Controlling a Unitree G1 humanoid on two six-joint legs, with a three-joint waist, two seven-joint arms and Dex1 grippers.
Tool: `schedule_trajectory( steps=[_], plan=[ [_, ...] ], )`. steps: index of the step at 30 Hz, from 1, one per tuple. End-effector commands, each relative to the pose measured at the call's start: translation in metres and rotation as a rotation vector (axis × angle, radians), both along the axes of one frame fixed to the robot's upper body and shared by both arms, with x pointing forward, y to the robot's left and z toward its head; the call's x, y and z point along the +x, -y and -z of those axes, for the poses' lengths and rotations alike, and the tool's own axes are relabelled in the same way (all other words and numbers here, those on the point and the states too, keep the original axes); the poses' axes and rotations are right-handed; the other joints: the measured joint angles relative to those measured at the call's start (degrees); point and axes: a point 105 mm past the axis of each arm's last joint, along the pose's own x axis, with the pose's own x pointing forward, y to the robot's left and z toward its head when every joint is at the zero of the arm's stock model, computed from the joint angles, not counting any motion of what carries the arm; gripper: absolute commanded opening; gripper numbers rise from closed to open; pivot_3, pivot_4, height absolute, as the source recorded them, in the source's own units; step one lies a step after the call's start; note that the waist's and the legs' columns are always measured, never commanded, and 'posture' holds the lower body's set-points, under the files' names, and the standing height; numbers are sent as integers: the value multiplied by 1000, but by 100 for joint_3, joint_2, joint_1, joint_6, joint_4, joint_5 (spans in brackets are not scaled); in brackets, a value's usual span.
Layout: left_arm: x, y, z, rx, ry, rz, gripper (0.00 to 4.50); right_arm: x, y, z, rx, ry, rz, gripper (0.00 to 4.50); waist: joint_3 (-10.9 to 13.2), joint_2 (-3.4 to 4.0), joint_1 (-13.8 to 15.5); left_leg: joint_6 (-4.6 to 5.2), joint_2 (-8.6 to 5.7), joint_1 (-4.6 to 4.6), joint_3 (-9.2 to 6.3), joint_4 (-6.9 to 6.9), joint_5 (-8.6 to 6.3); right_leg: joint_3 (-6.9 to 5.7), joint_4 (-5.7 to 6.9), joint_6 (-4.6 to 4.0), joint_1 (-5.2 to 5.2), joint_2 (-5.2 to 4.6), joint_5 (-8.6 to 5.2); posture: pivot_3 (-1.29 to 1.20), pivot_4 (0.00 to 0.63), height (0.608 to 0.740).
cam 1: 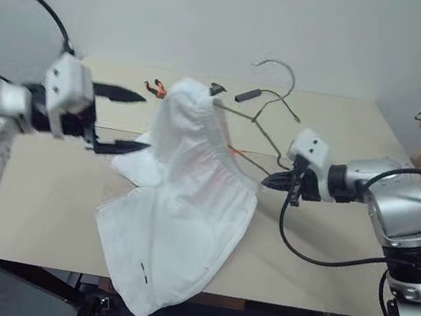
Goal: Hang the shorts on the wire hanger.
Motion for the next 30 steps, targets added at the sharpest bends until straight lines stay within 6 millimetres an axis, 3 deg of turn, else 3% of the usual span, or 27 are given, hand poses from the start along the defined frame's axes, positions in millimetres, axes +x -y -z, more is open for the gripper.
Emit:
schedule_trajectory(
  steps=[1, 5, 13, 16, 23, 25, 30],
  plan=[
    [7, -5, -15, 70, 48, 33, 4473, -6, -10, -13, -64, 62, -47, 0, 0, 0, -29, 0, 0, 3, 1, 1, 0, 0, 1, 0, 2, 0, 0, -19, 24, 740],
    [26, -1, -17, 151, 41, 56, 4473, -9, -18, -13, -117, 49, -71, 0, -1, -1, -49, 0, -1, 2, -1, 5, 0, -4, 2, 0, 5, 0, 0, -32, 18, 740],
    [46, 20, 33, 367, -110, 155, 4473, -10, -23, -14, -162, 35, -84, 0, -4, -4, -203, -13, 0, -21, -2, 6, 8, -3, 8, 1, -21, 0, -1, -41, 9, 740],
    [53, 25, 43, 415, -105, 157, 3971, -12, -25, -16, -166, 31, -90, 0, -4, -4, -260, -27, -1, -70, -9, 20, 18, -2, 71, 1, -71, 0, 0, -46, 7, 740],
    [56, 31, 49, 431, -104, 179, 1862, -12, -27, -17, -181, 26, -81, 0, -4, -4, -338, -28, -1, -74, -12, 20, 19, -2, 78, 1, -79, 0, -1, -53, 9, 740],
    [56, 31, 50, 432, -104, 179, 1514, -12, -28, -17, -184, 23, -79, 0, -4, -4, -361, -28, -1, -75, -12, 20, 19, -2, 79, 1, -79, 0, -1, -53, 9, 740],
    [56, 32, 52, 425, -111, 183, 152, -10, -27, -18, -213, 29, -61, 0, -4, -4, -413, -28, -2, -78, -13, 25, 19, -2, 81, 1, -79, -3, -1, -51, 7, 740]
  ],
)
